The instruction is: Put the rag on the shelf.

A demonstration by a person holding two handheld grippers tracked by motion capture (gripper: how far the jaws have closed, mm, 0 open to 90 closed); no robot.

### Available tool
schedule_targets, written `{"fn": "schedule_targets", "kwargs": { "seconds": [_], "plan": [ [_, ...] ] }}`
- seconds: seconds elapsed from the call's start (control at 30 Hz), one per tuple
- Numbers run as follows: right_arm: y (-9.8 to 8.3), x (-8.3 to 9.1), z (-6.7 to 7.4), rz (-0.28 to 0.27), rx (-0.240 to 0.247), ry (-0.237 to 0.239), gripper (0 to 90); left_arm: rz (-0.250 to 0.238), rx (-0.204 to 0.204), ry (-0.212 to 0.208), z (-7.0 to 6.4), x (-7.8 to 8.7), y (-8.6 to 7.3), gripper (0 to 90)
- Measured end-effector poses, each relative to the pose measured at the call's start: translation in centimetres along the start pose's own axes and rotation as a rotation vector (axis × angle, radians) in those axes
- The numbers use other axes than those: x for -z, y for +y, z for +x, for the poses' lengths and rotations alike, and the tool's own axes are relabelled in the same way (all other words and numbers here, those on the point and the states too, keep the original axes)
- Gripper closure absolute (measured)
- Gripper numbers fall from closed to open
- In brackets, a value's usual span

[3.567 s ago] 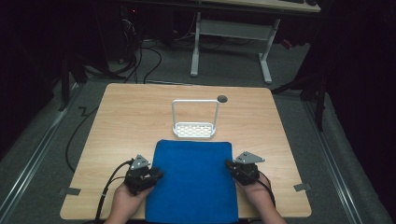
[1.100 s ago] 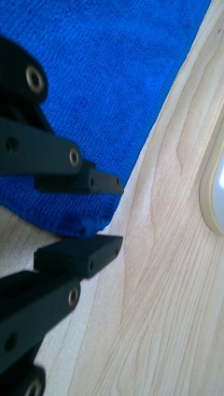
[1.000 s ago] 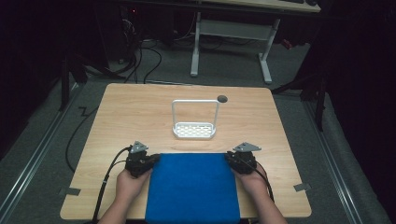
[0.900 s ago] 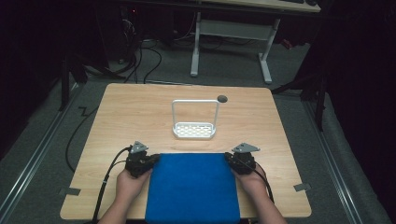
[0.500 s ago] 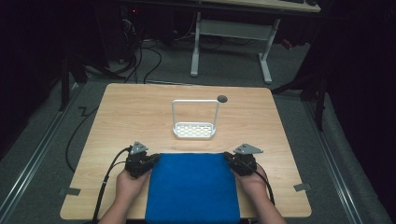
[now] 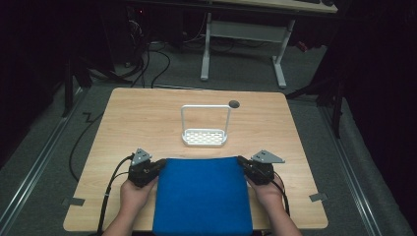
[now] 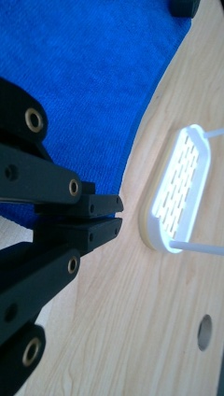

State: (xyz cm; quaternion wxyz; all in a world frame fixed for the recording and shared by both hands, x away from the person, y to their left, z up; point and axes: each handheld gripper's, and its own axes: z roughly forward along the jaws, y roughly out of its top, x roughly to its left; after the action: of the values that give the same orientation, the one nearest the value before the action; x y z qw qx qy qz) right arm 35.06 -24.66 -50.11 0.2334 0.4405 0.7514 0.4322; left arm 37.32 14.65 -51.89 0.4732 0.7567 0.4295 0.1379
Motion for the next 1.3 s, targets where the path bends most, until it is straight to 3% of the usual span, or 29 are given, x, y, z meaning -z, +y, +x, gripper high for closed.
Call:
{"fn": "schedule_targets", "kwargs": {
  "seconds": [0.2,0.53,0.7,0.93,1.3],
  "plan": [
    [0.6,0.9,0.0,-0.047,-0.019,-0.006,88.1,-0.055,-0.009,-0.001,-0.5,1.1,0.7,87.1],
    [2.2,2.2,0.9,-0.135,0.024,-0.023,88.1,-0.131,-0.016,0.002,-1.1,2.8,2.4,87.4],
    [3.8,3.2,1.0,-0.201,0.058,-0.038,88.1,-0.183,-0.038,0.015,-1.4,3.9,4.0,87.4],
    [5.2,3.6,0.9,-0.239,0.054,-0.040,88.1,-0.226,-0.043,0.018,-1.6,4.5,6.0,87.4],
    [9.0,5.1,0.7,-0.345,0.062,-0.064,88.2,-0.311,-0.066,0.045,-1.8,5.6,9.9,87.5]
  ]
}}
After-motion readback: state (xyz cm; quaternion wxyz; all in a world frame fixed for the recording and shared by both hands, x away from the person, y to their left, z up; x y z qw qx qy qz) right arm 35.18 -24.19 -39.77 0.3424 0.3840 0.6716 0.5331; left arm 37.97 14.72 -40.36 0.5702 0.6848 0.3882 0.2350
